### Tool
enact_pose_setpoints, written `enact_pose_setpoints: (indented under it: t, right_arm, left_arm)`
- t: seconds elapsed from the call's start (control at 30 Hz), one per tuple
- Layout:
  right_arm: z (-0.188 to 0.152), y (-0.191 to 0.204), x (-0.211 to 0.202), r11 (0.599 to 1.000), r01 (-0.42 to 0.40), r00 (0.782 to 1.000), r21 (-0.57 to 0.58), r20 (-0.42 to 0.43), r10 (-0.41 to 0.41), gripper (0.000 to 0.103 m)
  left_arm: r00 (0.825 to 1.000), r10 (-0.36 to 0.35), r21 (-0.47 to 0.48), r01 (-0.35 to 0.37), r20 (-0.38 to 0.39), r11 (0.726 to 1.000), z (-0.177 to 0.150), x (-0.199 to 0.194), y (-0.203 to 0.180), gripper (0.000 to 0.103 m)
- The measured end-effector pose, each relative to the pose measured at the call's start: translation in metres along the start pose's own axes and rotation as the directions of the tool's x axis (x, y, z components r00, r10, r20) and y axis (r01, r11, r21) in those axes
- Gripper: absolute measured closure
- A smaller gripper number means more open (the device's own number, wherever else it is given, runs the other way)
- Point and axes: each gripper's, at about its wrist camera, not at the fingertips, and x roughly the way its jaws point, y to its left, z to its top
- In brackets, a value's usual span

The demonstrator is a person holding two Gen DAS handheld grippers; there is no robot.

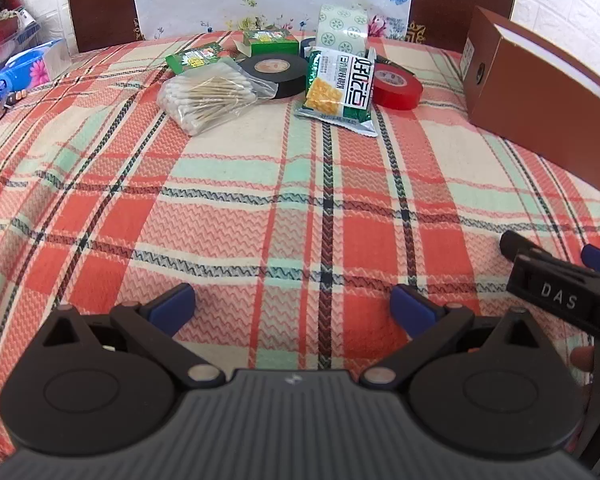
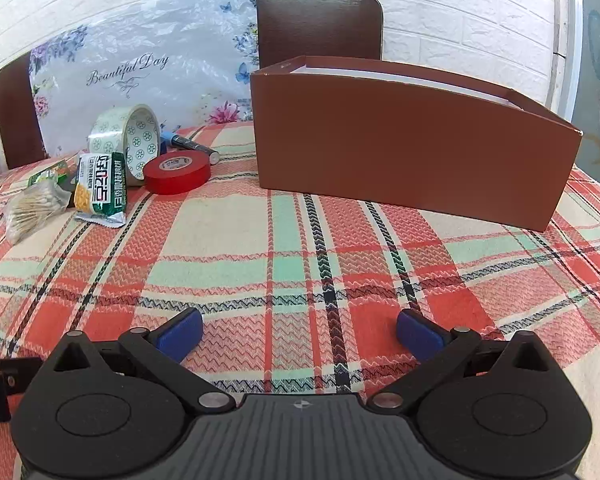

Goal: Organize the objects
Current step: 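Grasp the corn snack packet with the left gripper and drop it into the brown box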

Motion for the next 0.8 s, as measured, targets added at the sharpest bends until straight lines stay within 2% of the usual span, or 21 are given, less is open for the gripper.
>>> enact_pose_setpoints:
  t: [0.13,0.2,0.23,0.33,0.37,0.4,0.43,0.5,0.6,0.7,0.8]
  right_arm:
    - [0.0,0.003,-0.005,1.0,-0.007,1.0,-0.024,0.014,0.008,0.001]
    - [0.002,0.012,-0.015,0.996,-0.063,0.995,-0.06,0.068,0.067,0.002]
    - [0.004,0.02,-0.02,0.992,-0.092,0.99,-0.085,0.096,0.1,0.002]
    - [0.019,0.048,-0.024,0.968,-0.169,0.971,-0.187,0.134,0.196,0.008]
    - [0.026,0.056,-0.02,0.958,-0.198,0.964,-0.21,0.136,0.229,0.015]
    - [0.035,0.063,-0.015,0.948,-0.226,0.957,-0.223,0.13,0.259,0.022]
    - [0.044,0.07,-0.006,0.938,-0.259,0.951,-0.229,0.111,0.289,0.024]
    - [0.06,0.082,0.015,0.921,-0.313,0.938,-0.231,0.077,0.338,0.031]
    - [0.073,0.099,0.045,0.908,-0.316,0.941,-0.276,0.034,0.338,0.04]
    - [0.077,0.105,0.066,0.895,-0.359,0.93,-0.264,-0.019,0.367,0.041]
    - [0.079,0.109,0.082,0.886,-0.383,0.921,-0.26,-0.043,0.386,0.043]
  left_arm:
    - [0.996,-0.084,0.051,0.082,0.022,0.995,-0.006,-0.005,0.011,0.0]
    - [0.99,-0.141,0.065,0.14,0.003,0.988,0.003,-0.008,0.024,0.0]
    - [0.988,-0.156,0.04,0.156,0.01,0.987,0.009,-0.009,0.035,0.0]
    - [0.99,-0.095,-0.022,0.098,0.107,0.995,0.035,-0.013,0.07,0.0]
    - [0.988,-0.079,-0.027,0.084,0.135,0.996,0.048,-0.013,0.079,0.002]
    - [0.985,-0.078,-0.04,0.085,0.156,0.996,0.059,-0.012,0.085,0.008]
    - [0.979,-0.101,-0.044,0.11,0.174,0.993,0.071,-0.012,0.088,0.008]
    - [0.959,-0.175,-0.005,0.18,0.222,0.984,0.091,-0.008,0.081,0.008]
    - [0.929,-0.254,0.062,0.246,0.27,0.967,0.113,0.007,0.058,0.011]
    - [0.919,-0.332,0.118,0.313,0.213,0.942,0.121,0.035,0.037,0.025]
    - [0.916,-0.36,0.127,0.341,0.176,0.931,0.125,0.06,0.028,0.03]
